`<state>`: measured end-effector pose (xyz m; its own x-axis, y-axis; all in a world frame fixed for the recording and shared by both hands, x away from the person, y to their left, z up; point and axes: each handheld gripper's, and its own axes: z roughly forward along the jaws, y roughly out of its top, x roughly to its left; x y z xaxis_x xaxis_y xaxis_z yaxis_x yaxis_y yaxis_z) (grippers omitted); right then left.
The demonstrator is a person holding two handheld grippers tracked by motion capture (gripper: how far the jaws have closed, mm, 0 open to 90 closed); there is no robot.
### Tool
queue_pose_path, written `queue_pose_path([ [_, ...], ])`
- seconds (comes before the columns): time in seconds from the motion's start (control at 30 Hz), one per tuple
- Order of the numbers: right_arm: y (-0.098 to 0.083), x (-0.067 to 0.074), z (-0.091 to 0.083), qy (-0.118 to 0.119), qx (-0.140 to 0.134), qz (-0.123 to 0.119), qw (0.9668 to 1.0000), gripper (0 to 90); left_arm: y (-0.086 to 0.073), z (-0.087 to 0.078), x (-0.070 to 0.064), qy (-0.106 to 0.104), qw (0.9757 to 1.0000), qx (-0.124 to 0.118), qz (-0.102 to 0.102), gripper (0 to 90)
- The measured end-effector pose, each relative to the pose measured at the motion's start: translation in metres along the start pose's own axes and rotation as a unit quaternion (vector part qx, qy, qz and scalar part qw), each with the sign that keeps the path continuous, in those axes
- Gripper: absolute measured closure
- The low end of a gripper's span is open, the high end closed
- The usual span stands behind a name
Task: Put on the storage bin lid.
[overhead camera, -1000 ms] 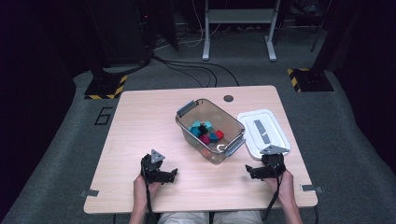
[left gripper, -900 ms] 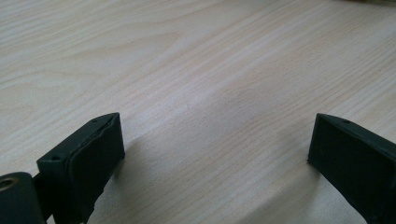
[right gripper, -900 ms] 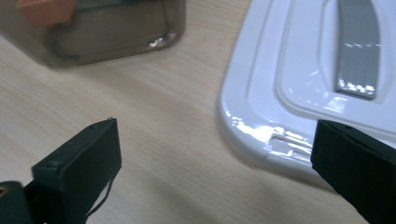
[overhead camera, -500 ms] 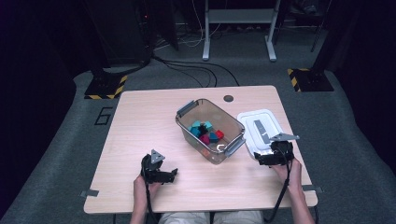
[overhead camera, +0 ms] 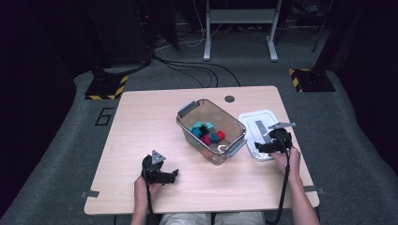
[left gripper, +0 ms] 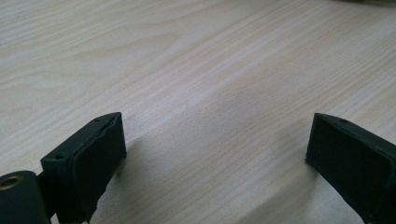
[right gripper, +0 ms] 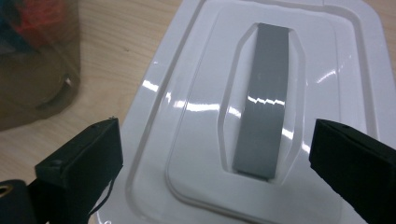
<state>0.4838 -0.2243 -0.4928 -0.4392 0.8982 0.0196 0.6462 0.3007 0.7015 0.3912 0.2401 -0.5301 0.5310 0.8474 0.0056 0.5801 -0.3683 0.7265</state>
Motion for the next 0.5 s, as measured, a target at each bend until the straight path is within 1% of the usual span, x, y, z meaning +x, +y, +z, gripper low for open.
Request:
queue_pose_path([
  [0.03, 0.003, 0.000, 0.002, 0.000, 0.004, 0.011, 0.9999, 4.4, 0.000, 0.000, 0.000, 0.000, 1.0000, 0.000, 0.000, 5.0],
  [0.1, 0.006, -0.002, 0.006, -0.005, 0.002, 0.006, 1.0000, 9.9, 0.000, 0.000, 0.000, 0.000, 1.0000, -0.001, -0.002, 5.1],
  [0.17, 0.011, -0.006, 0.011, -0.007, 0.008, 0.015, 0.9998, 16.8, 0.000, 0.000, 0.000, 0.000, 1.0000, 0.001, 0.001, 5.2],
  [0.2, 0.014, -0.010, 0.015, -0.013, 0.009, 0.019, 0.9997, 25.0, 0.000, 0.000, 0.000, 0.001, 1.0000, 0.001, 0.001, 5.4],
  [0.23, 0.014, -0.010, 0.015, -0.013, 0.009, 0.019, 0.9997, 25.0, 0.000, 0.000, 0.000, 0.001, 1.0000, 0.001, 0.001, 5.6],
  [0.27, 0.015, -0.012, 0.017, -0.016, 0.008, 0.021, 0.9996, 28.4, 0.000, 0.000, 0.000, 0.001, 1.0000, -0.002, -0.002, 5.6],
  [0.3, 0.017, -0.015, 0.018, -0.019, 0.012, 0.027, 0.9994, 29.9, 0.000, 0.000, 0.000, 0.001, 1.0000, 0.000, 0.000, 5.8],
  [0.33, 0.019, -0.017, 0.020, -0.017, 0.013, 0.033, 0.9992, 32.2, 0.000, -0.001, 0.000, 0.000, 1.0000, 0.001, 0.001, 5.8],
  [0.37, 0.020, -0.019, 0.021, -0.018, 0.013, 0.033, 0.9992, 35.1, 0.000, 0.000, 0.000, 0.000, 1.0000, -0.002, -0.003, 5.8],
  [0.4, 0.022, -0.020, 0.022, -0.026, 0.011, 0.032, 0.9991, 37.4, 0.000, 0.000, 0.000, 0.000, 1.0000, 0.000, -0.001, 5.9],
  [0.43, 0.024, -0.023, 0.027, -0.025, 0.022, 0.035, 0.9988, 39.8, 0.000, -0.001, 0.001, 0.000, 1.0000, 0.001, 0.001, 5.9],
  [0.47, 0.024, -0.023, 0.027, -0.025, 0.022, 0.035, 0.9988, 39.8, 0.000, -0.001, 0.001, 0.000, 1.0000, 0.001, 0.001, 6.0],
  [0.5, 0.025, -0.024, 0.029, -0.024, 0.027, 0.037, 0.9987, 41.3, 0.000, -0.001, 0.000, 0.000, 1.0000, 0.001, 0.001, 6.0],
])
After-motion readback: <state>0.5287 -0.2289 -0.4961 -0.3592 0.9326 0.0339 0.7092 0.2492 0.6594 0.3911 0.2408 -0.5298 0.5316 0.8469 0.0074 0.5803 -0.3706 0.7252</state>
